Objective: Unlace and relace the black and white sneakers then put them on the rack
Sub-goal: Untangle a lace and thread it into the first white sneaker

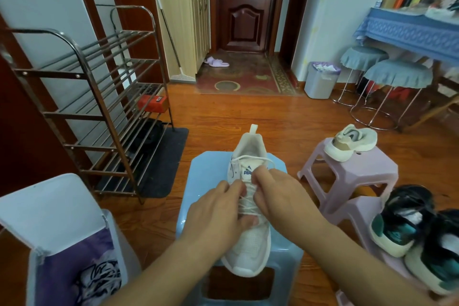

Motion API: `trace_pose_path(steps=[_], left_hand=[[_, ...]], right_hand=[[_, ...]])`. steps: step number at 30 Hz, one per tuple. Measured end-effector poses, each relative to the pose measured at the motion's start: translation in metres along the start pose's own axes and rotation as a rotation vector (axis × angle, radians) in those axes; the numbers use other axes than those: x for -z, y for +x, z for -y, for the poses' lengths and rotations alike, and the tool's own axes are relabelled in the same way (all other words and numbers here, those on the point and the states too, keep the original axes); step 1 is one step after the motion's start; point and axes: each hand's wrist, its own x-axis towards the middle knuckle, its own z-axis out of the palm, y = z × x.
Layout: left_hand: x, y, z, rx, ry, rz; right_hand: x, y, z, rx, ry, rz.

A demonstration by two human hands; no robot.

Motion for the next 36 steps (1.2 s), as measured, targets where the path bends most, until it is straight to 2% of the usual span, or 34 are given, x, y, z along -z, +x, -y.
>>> trace_pose_path(steps=[3,6,9,13,15,16,18,19,20,22,23,24,25,26,27,30,31,32,33,34,36], left_hand=[[-0.001,-0.003,0.001,0.003,0.007,-0.021],[-0.001,-0.005,0.003,0.002,0.023,-0.049],[-0.002,-0.004,0.003,-0.012,0.026,-0.057],[-0.001,-0.009,0.004,-0.020,0.051,-0.058],[-0.001,-0.011,0.003,-0.030,0.072,-0.065],[-0.001,-0.012,0.003,-0.034,0.077,-0.068],[-0.003,-0.012,0.003,-0.047,0.069,-0.059],[-0.004,-0.012,0.006,-0.046,0.045,-0.043],[-0.005,-0.010,0.008,-0.042,0.005,-0.022],[-0.007,-0.008,0.012,-0.034,-0.072,0.020],[-0.006,-0.006,0.013,-0.032,-0.088,0.034],[-0.005,-0.005,0.013,-0.031,-0.093,0.043],[-0.005,-0.004,0.013,-0.026,-0.095,0.048],[-0.004,-0.003,0.012,-0.019,-0.096,0.048],[-0.002,-0.003,0.011,-0.011,-0.092,0.048],[0.001,-0.005,0.008,0.003,-0.098,0.063],[0.001,-0.006,0.008,0.009,-0.108,0.076],[0.002,-0.005,0.007,0.015,-0.127,0.089],[0.003,-0.004,0.007,0.020,-0.153,0.096],[0.006,-0.002,0.006,0.013,-0.192,0.081],[0.017,-0.002,0.001,-0.057,-0.332,0.000]], right_hand=[[0.020,0.004,-0.006,-0.236,0.095,0.247],[0.068,-0.010,-0.023,-0.388,0.015,0.588],[0.112,-0.029,-0.047,-0.557,-0.057,0.811],[0.080,-0.041,-0.070,-0.677,-0.205,1.113],[0.053,-0.051,-0.075,-0.710,-0.248,1.181],[0.045,-0.053,-0.077,-0.749,-0.253,1.148],[0.047,-0.054,-0.080,-0.829,-0.261,0.885],[0.049,-0.055,-0.080,-0.844,-0.227,0.652],[0.053,-0.054,-0.079,-0.832,-0.087,0.356],[0.065,-0.047,-0.064,-0.806,0.416,-0.248],[0.072,-0.041,-0.054,-0.818,0.719,-0.455],[0.078,-0.035,-0.046,-0.815,1.052,-0.571],[0.082,-0.031,-0.041,-0.789,1.324,-0.611],[0.083,-0.029,-0.044,-0.784,1.390,-0.607],[0.086,-0.028,-0.048,-0.806,1.230,-0.614],[0.103,-0.036,-0.076,-0.713,0.014,-0.566],[0.107,-0.038,-0.082,-0.719,-0.095,-0.526],[0.108,-0.038,-0.081,-0.723,-0.081,-0.427],[0.103,-0.038,-0.077,-0.728,0.004,-0.221],[0.094,-0.037,-0.071,-0.657,0.064,0.030],[0.078,-0.040,-0.046,-0.433,0.121,0.462]])
